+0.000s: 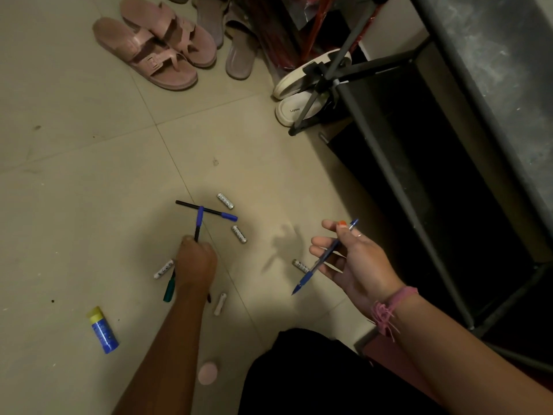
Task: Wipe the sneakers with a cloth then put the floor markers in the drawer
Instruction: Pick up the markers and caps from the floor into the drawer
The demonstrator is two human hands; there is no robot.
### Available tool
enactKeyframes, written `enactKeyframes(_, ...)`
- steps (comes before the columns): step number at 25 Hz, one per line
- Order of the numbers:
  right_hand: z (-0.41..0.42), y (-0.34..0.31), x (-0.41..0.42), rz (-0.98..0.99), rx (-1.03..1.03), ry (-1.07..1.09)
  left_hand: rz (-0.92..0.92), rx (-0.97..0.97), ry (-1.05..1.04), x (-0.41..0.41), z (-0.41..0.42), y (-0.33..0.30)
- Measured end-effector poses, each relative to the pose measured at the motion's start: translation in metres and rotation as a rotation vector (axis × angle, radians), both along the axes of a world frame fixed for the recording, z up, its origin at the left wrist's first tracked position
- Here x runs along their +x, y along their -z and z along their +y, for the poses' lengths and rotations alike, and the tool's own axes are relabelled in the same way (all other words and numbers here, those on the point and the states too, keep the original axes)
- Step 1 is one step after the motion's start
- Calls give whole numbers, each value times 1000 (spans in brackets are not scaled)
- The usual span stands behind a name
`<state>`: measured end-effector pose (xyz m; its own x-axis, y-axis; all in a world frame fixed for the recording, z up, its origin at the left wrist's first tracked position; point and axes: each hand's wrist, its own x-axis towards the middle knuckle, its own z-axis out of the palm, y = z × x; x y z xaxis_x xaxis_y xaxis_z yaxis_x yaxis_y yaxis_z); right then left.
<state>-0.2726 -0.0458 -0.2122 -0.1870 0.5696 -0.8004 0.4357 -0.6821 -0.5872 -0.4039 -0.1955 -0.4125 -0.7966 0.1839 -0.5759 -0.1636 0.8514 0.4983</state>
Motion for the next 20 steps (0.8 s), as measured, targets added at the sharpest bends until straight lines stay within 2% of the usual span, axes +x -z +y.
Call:
enactKeyframes(3,-2,0,-2,-3,3,23,179,-92,241,-33,-3,4)
enactKeyframes(7,-1,0,0,-29,4,48,243,-175,660,-55,21,10)
enactKeyframes(10,0,3,2,-53,4,57,267,-320,923,-55,30,18)
enactKeyframes(15,0,6,3,-65,-6,77,392,-375,929,-42,34,20)
enactKeyframes(20,-3,10,3,-58,-37,55,420,-421,923,-37,20,30)
